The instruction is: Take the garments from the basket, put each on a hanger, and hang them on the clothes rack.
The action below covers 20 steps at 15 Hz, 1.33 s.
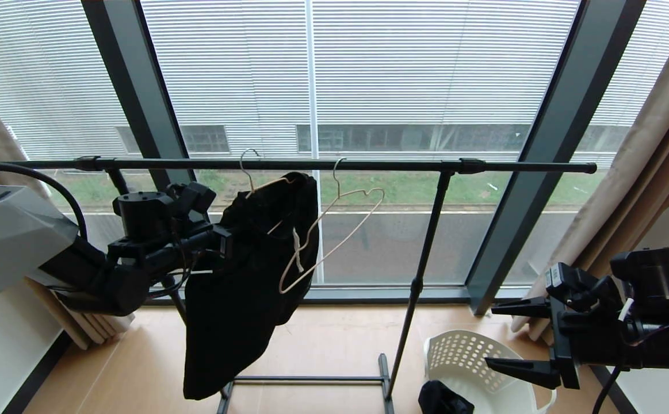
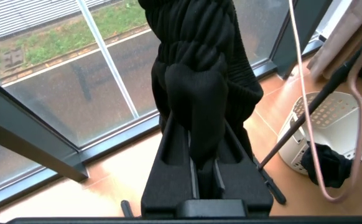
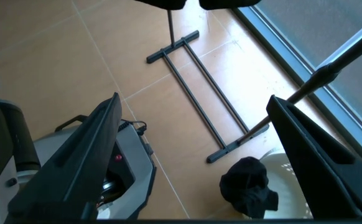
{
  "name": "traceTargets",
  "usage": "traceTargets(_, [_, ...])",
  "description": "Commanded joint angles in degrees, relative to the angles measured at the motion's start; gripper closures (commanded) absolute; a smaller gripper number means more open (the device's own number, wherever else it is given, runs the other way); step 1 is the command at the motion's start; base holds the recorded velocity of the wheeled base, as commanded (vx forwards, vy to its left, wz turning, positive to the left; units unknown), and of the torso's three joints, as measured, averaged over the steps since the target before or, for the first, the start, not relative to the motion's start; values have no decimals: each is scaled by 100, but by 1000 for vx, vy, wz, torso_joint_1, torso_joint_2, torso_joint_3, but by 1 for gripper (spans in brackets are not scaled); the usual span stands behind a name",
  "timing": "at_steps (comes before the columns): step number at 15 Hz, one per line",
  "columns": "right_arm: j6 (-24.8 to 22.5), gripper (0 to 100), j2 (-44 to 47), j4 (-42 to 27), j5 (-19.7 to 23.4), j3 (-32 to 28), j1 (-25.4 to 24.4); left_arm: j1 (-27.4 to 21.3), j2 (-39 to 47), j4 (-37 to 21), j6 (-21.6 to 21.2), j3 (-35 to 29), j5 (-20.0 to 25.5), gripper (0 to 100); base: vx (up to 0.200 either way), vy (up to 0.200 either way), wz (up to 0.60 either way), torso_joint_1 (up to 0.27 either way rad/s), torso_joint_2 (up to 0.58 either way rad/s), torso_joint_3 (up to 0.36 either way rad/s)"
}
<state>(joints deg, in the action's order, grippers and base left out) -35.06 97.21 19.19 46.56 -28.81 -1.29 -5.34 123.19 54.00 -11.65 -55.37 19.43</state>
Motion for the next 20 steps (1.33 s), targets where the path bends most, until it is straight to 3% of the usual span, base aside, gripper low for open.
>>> traceTargets(1, [-1, 0, 53, 6, 3, -2, -3, -2, 144, 5, 14, -79, -10, 100, 0, 0, 0, 0, 0, 0])
traceTargets(9, [-1, 0, 53, 6, 3, 7, -11, -11, 188, -4, 23, -79, -10, 100, 0, 0, 0, 0, 0, 0])
traceTargets(10, [-1, 0, 53, 6, 3, 7, -11, -11, 179, -4, 32, -79, -10, 0, 0, 0, 0, 0, 0, 0])
traceTargets(16, [-10, 0, 9, 6, 3, 51, -11, -11, -93, -39, 40, 237, 52, 0, 0, 0, 0, 0, 0, 0])
traceTargets(20, [-10, 0, -730, 182, -156, 393, 6, -46, -858, -65, 5, 756, 61, 0, 0, 0, 0, 0, 0, 0])
